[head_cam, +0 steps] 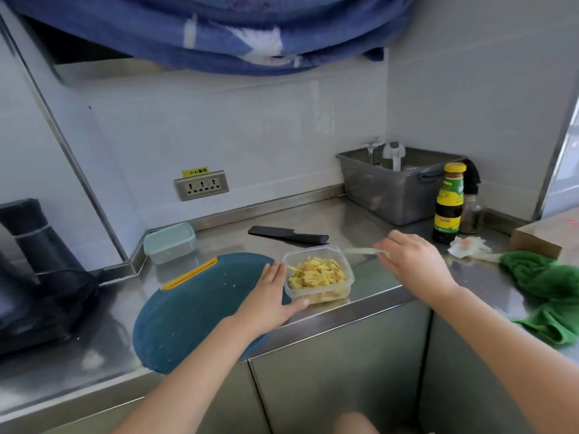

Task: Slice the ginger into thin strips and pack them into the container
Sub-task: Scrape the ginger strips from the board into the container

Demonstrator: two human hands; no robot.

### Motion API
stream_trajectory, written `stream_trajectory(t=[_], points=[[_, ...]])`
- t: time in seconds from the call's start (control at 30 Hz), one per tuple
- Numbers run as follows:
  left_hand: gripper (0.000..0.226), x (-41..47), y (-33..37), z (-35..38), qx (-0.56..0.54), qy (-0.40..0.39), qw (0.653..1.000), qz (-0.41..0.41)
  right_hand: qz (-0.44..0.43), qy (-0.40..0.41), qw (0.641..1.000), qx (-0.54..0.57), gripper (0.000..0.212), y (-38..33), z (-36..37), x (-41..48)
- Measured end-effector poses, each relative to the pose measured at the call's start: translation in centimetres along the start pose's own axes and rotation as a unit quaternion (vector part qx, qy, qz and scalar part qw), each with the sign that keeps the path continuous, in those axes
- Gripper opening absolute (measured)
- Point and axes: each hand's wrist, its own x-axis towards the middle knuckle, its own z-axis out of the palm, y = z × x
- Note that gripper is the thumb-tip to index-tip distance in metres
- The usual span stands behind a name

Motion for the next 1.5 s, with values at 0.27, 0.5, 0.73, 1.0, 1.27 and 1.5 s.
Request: stream_trajectory(t=[0.27,0.5,0.73,1.0,1.27,1.5], points=[[0.082,1.0,-0.1,-0.9,0.062,0.003,0.998,0.005,0.224,0.129,0.954,0.155,0.017,-1.7,-2.3,8.7],[0.076,1.2,0.0,-0.4,0.050,0.006,0.998,0.025,0.453,0.033,0.791,0.410,0.015,-3.0,1.5,10.0],[0.085,2.1,0.0,-0.6,0.051,-0.018,0.998,0.021,0.538,0.002,0.729,0.422,0.011,-3.0,4.6,8.4],[0.107,1.7,-1.0,-0.7,-0.168,-0.013,0.985,0.025,0.472,-0.129,0.836,0.247,0.036,-4.9,6.1,7.6],[0.083,2.8,0.2,-1.4,-0.341,0.039,0.933,-0.111,0.419,-0.184,0.880,0.131,0.034,-6.8,7.1,7.3],[0.061,6.2,2.0,-0.7,-0.283,0.041,0.950,-0.129,0.400,-0.178,0.887,0.150,0.025,-6.4,8.3,6.2]])
